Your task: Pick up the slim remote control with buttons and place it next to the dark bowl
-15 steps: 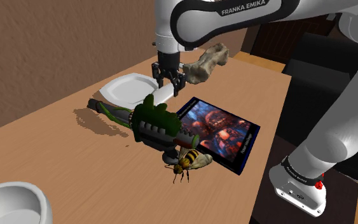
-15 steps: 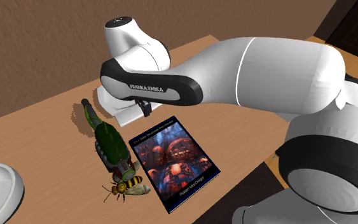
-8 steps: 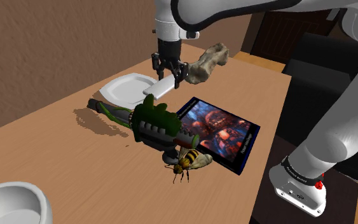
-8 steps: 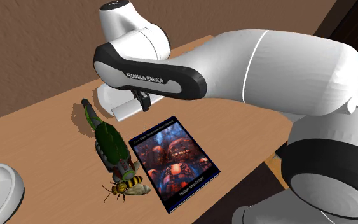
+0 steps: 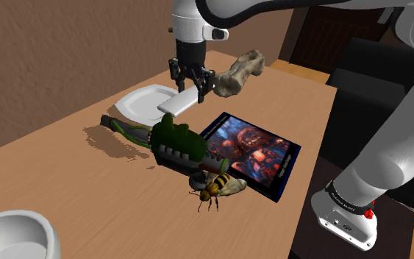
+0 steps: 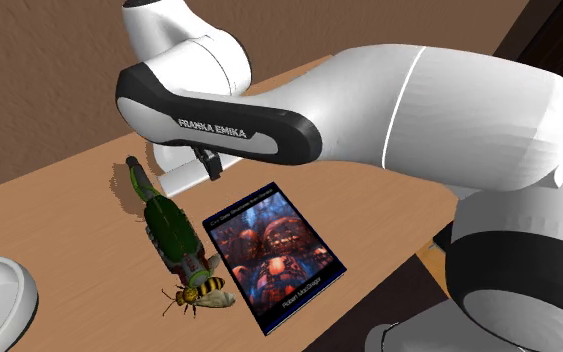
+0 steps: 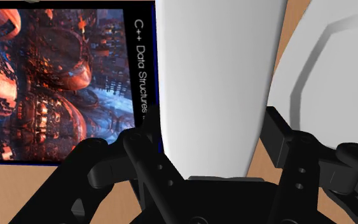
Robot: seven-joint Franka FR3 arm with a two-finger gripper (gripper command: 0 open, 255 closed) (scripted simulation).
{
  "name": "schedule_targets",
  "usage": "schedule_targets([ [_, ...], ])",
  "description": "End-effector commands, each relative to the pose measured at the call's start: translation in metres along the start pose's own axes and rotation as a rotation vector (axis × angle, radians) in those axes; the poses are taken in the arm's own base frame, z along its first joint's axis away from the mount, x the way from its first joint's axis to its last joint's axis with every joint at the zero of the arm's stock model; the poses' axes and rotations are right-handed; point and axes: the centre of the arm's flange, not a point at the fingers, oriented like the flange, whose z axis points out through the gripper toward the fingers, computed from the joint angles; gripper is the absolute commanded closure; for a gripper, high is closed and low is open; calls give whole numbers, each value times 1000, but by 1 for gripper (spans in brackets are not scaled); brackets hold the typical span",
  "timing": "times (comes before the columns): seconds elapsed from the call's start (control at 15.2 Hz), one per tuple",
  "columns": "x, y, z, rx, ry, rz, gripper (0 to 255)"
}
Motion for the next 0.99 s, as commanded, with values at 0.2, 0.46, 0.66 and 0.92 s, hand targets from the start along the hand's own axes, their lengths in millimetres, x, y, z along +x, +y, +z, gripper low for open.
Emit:
schedule_targets([
  [0.2,-60,24,1,-1,0,0,255],
  [0.46,-110,42,1,-1,0,0,255],
  [0.66,-147,56,1,-1,0,0,255],
  [0.92,-197,74,2,-1,0,0,255],
])
